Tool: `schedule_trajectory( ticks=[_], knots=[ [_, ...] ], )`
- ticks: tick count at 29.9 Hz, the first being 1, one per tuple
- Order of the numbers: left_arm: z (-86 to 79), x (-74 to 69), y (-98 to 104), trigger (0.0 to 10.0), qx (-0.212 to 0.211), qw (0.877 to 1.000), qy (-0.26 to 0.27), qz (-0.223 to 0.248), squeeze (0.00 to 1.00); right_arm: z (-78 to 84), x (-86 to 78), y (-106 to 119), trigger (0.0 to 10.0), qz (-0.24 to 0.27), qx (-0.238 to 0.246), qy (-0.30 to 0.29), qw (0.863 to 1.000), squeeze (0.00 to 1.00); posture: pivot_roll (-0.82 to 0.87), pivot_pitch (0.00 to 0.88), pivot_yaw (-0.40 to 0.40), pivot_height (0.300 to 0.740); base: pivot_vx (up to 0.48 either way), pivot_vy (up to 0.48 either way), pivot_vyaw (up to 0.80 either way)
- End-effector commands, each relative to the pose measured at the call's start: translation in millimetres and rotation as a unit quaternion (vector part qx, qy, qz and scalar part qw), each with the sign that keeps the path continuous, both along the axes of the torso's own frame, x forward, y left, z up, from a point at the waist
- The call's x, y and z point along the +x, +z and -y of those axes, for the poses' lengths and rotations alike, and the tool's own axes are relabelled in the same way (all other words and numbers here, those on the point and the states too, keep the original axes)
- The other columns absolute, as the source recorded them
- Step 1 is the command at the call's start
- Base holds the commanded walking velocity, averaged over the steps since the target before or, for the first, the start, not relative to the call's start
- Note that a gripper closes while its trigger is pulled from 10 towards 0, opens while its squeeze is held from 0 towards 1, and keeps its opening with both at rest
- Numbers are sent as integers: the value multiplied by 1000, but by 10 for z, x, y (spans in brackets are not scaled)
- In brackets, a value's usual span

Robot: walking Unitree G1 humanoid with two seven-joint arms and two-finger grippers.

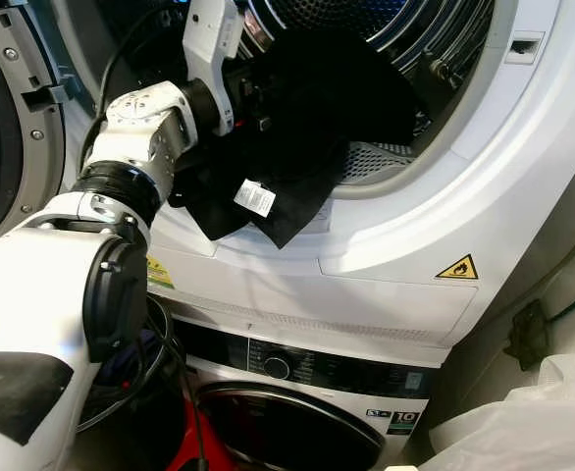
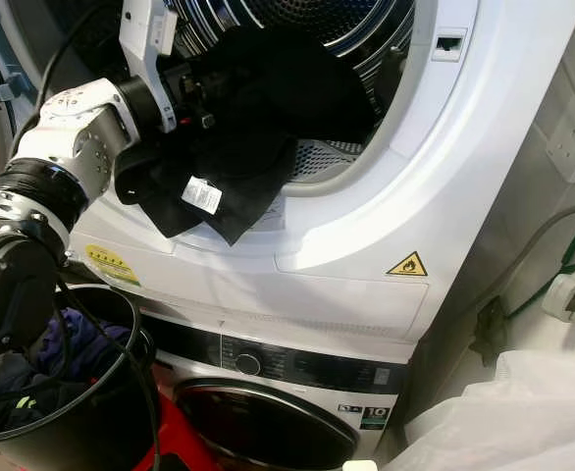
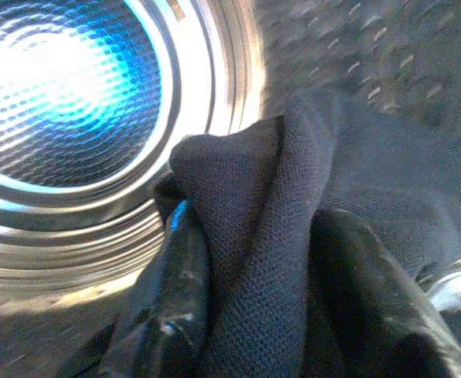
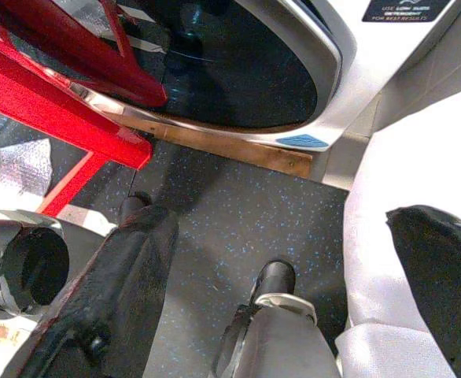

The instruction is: Clothes washing

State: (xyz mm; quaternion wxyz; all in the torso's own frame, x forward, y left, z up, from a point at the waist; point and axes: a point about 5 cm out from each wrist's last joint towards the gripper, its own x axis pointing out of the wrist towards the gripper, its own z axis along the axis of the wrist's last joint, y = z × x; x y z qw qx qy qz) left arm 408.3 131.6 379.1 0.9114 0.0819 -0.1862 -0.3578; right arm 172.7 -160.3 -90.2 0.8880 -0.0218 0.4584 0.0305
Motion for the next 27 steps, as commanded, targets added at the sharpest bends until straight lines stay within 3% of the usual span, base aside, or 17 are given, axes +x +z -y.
schedule_trajectory(
  ticks=[1,12,19,27],
  knots=[
    [-89,2,48,10000,16,999,30,5,1000,-21,-3,-5,10000,-4,2,3,1000,0,17,0,41,740,0,0,0],
    [-47,-1,31,10000,67,997,25,-2,1000,-38,-40,-22,10000,-10,4,6,1000,0,28,0,39,740,0,0,0],
    [-32,-44,99,10000,100,995,-7,0,1000,-54,-39,-23,10000,-12,5,8,1000,0,30,0,47,740,0,0,0],
    [-103,-74,145,10000,100,995,-6,19,1000,-74,-42,-25,10000,-12,9,3,1000,0,31,0,56,740,0,0,0]
  ],
)
